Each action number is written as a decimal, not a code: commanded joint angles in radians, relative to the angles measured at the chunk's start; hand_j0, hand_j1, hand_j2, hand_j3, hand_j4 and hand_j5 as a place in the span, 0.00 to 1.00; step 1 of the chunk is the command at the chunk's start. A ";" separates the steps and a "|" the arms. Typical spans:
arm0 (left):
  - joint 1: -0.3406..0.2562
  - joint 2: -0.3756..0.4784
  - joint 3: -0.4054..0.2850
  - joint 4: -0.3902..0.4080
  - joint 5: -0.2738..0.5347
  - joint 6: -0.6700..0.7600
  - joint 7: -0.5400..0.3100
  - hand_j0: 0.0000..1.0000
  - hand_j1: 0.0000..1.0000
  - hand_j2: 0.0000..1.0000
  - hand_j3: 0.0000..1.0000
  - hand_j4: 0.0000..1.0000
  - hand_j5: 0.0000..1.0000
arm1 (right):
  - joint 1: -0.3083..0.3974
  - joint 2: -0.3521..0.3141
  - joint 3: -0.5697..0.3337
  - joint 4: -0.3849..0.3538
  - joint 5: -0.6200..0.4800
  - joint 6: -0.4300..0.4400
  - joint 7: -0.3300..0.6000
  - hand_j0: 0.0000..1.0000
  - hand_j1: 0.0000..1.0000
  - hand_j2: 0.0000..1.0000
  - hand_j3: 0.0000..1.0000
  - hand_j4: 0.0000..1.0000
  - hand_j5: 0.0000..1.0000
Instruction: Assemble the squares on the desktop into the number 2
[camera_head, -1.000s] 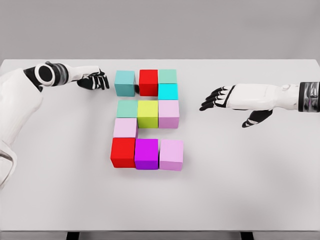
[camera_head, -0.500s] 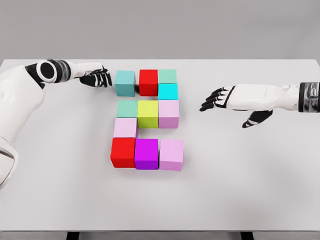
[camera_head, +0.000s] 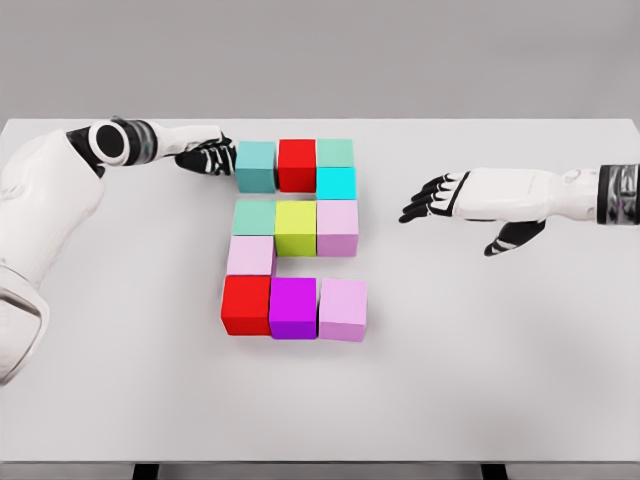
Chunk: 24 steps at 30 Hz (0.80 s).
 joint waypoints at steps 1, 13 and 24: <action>0.000 -0.003 0.003 -0.001 0.003 -0.004 0.000 0.44 0.44 0.44 0.44 0.44 0.44 | 0.000 -0.003 -0.001 -0.001 -0.006 0.003 0.000 1.00 1.00 1.00 1.00 1.00 1.00; 0.002 0.003 0.031 -0.001 0.005 -0.012 0.000 0.60 0.60 0.60 0.60 0.60 0.60 | 0.000 -0.004 -0.001 -0.001 -0.005 0.003 0.000 1.00 1.00 1.00 1.00 1.00 1.00; 0.090 0.368 0.094 -0.280 0.276 -0.119 0.000 1.00 1.00 1.00 1.00 1.00 1.00 | 0.002 -0.004 0.001 -0.001 -0.005 0.003 0.000 1.00 1.00 1.00 1.00 1.00 1.00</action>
